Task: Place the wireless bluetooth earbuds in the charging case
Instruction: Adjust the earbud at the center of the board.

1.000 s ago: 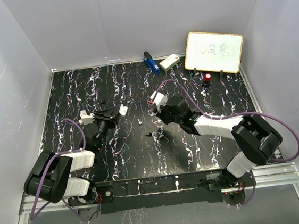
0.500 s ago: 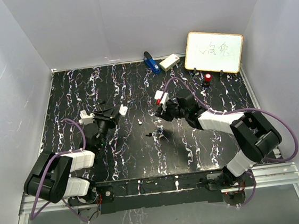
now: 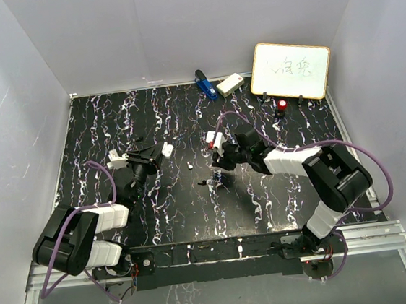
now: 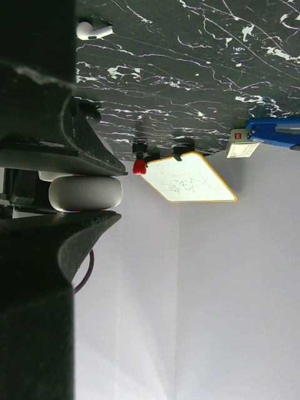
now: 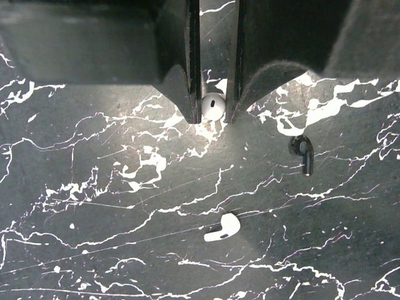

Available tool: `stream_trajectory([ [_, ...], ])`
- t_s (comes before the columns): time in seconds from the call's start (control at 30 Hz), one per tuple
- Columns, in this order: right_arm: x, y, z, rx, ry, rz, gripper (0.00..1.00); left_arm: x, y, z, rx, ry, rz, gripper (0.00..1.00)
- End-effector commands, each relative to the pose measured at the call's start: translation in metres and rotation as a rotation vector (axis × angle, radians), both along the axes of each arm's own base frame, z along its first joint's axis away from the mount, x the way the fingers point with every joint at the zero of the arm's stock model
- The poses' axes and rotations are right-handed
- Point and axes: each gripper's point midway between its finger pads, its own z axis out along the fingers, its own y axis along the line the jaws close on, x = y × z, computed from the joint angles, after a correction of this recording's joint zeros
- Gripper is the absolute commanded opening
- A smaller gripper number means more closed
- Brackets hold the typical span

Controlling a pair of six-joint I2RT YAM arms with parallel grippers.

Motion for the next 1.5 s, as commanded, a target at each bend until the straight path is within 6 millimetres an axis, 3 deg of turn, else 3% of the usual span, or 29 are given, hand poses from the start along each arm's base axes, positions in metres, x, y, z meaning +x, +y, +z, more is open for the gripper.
stream_trajectory([
  [0.0, 0.020, 0.009, 0.019, 0.026, -0.058, -0.011, 0.00, 0.000, 0.002, 0.008, -0.010, -0.030, 0.004, 0.00],
  [0.37, 0.026, 0.008, 0.006, 0.007, -0.001, -0.053, 0.02, -0.001, 0.004, 0.007, -0.014, -0.026, 0.012, 0.00],
  [0.83, 0.029, 0.007, -0.003, -0.016, 0.033, -0.074, 0.15, -0.003, 0.006, 0.004, -0.014, -0.020, 0.016, 0.00],
  [1.33, 0.030, 0.006, -0.009, -0.054, 0.055, -0.071, 0.16, -0.003, 0.006, 0.003, -0.017, -0.018, 0.020, 0.00],
  [1.47, 0.030, 0.006, -0.015, -0.068, 0.070, -0.074, 0.23, -0.003, 0.007, 0.007, -0.018, -0.025, 0.023, 0.00],
])
